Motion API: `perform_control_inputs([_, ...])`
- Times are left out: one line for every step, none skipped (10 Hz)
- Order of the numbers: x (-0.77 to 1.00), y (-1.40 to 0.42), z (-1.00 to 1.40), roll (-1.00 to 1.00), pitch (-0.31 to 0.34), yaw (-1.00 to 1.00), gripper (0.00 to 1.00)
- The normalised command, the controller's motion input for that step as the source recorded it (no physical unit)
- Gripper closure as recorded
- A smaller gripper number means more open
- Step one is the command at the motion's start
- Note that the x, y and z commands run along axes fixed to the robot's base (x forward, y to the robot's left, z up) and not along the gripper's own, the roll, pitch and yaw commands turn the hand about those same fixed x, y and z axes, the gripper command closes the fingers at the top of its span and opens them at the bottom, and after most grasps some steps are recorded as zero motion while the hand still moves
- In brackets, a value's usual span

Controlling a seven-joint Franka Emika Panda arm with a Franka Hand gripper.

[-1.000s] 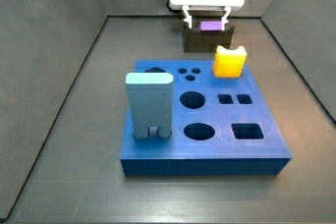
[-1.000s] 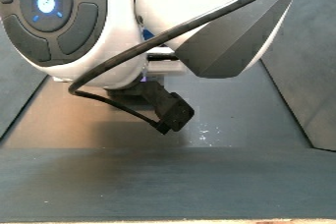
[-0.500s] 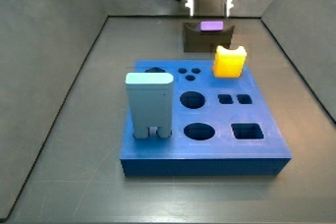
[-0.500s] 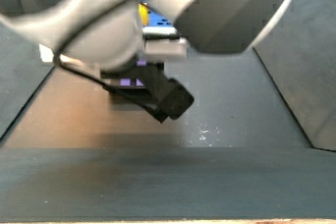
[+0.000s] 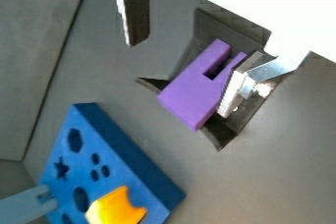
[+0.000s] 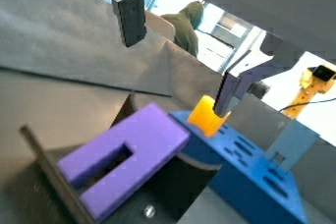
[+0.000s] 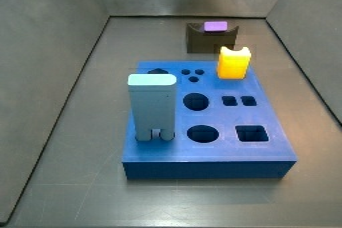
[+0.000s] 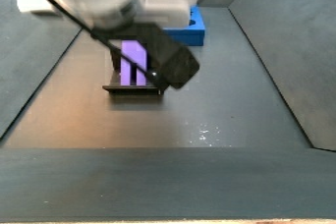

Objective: Pick up the double-square object. Move up. Place the double-square object on the fixture. Regrasp the double-square object. Move to above the board. Insert the double-square object.
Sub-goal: Regrasp the double-square object.

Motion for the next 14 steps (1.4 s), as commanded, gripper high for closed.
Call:
perform_control_inputs([-0.10,-1.00,0.88,1.00,0.074,0.03,0.00])
perform_control_inputs([-0.09,-1.00,0.83,1.00,0.074,0.03,0.00])
perform_control_inputs([-0.11,-1.00,0.82,1.00,0.065,0.03,0.00])
perform_control_inputs([-0.14,-1.00,0.75,1.00,0.053,0.03,0.00])
perform_control_inputs([-0.12,-0.90,0.60,1.00,0.050,0.03,0.00])
perform_control_inputs([-0.07,-0.68,0.31,1.00,0.049,0.03,0.00])
perform_control_inputs([-0.05,-0.56,0.17,1.00,0.049,0.03,0.00])
perform_control_inputs([-0.02,-0.31,0.04,1.00,0.047,0.03,0.00])
perform_control_inputs([-0.02,-0.11,0.05,1.00,0.047,0.03,0.00])
perform_control_inputs([-0.03,-0.02,0.03,1.00,0.044,0.03,0.00])
perform_control_inputs([-0.03,-0.03,0.02,1.00,0.042,0.03,0.00])
perform_control_inputs([-0.02,-0.04,0.01,1.00,0.036,0.03,0.00])
perform_control_inputs([-0.03,-0.03,0.02,1.00,0.032,0.03,0.00])
perform_control_inputs([-0.02,-0.03,0.02,1.00,0.027,0.03,0.00])
